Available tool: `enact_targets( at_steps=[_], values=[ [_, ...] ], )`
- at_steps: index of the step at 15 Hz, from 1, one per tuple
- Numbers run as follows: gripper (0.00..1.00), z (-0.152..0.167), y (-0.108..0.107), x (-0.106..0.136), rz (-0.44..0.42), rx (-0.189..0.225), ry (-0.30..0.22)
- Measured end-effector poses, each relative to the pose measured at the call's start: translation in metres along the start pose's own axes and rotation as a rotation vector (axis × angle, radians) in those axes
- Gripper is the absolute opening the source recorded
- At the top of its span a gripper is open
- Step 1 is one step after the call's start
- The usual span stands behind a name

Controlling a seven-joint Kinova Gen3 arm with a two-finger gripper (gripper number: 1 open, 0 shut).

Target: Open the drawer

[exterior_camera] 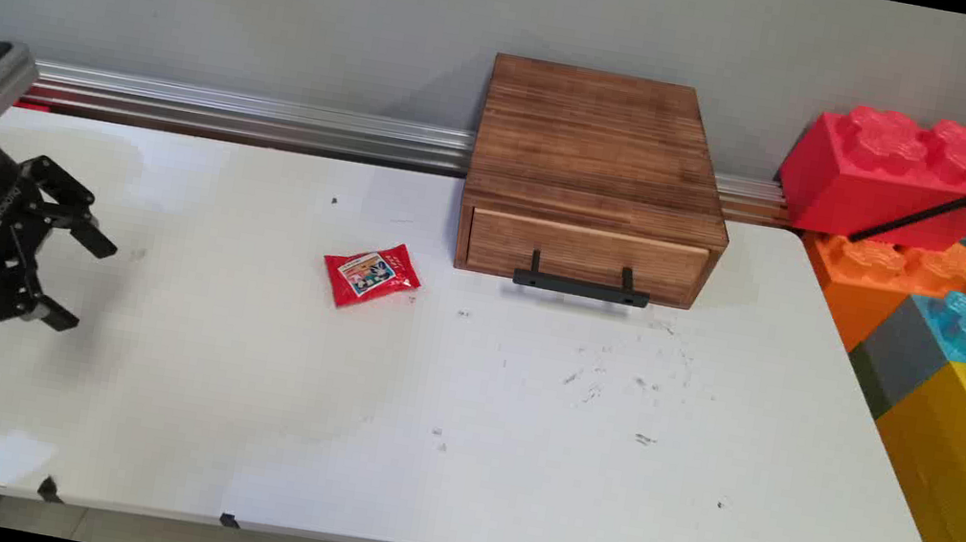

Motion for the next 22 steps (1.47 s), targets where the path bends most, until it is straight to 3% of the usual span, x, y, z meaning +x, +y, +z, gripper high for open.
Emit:
enact_targets(
  at_steps=[4,10,22],
  values=[
    [1.00,0.001,-0.005,0.018,-0.028,0.008,-0.011],
    [1.00,0.015,-0.013,0.074,-0.060,-0.007,-0.031],
    [1.00,0.089,-0.036,0.219,-0.157,0.015,0.033]
  ],
)
